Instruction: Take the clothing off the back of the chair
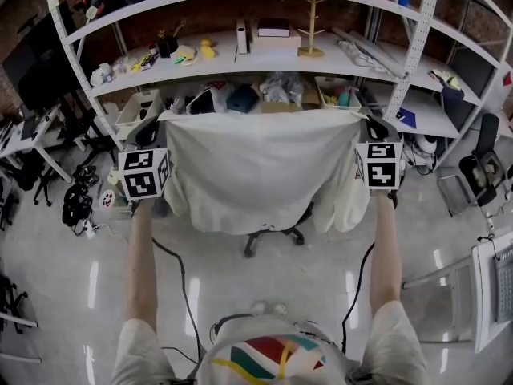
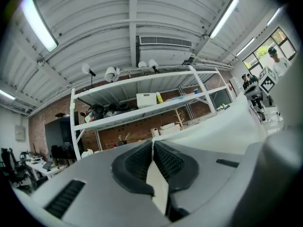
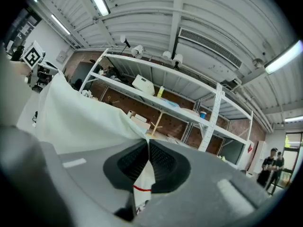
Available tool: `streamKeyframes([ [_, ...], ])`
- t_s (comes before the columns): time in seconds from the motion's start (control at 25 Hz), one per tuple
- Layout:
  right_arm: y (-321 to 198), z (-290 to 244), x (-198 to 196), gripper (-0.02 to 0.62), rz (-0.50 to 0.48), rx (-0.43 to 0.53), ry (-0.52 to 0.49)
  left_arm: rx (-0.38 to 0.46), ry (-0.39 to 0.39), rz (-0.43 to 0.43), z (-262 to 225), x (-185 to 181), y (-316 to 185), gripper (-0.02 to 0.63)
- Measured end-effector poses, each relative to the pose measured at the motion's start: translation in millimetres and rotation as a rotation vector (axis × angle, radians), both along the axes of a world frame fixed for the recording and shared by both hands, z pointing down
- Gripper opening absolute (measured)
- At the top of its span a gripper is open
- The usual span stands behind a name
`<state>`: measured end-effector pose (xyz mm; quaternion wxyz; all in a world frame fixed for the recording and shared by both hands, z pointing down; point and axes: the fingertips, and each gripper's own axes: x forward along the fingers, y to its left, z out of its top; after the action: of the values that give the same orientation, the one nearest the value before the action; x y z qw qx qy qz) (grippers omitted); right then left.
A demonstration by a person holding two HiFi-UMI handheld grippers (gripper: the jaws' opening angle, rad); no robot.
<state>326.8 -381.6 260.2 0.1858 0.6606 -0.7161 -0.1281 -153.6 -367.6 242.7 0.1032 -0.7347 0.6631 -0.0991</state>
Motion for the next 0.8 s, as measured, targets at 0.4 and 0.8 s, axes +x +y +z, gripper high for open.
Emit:
streamKeyframes([
  [0.4,12.5,-125.0,-24.7,0.006,-0.038,0.197,0.017,0.167,0.079,-0.024,-112.0,-6.1,16.6,0.018],
  [0.8,58.1,-238.6,-59.8,0.006,-0.142,0.423,-0.005,0.352,0.104,0.055,-215.1,14.3,60.9,0.018],
])
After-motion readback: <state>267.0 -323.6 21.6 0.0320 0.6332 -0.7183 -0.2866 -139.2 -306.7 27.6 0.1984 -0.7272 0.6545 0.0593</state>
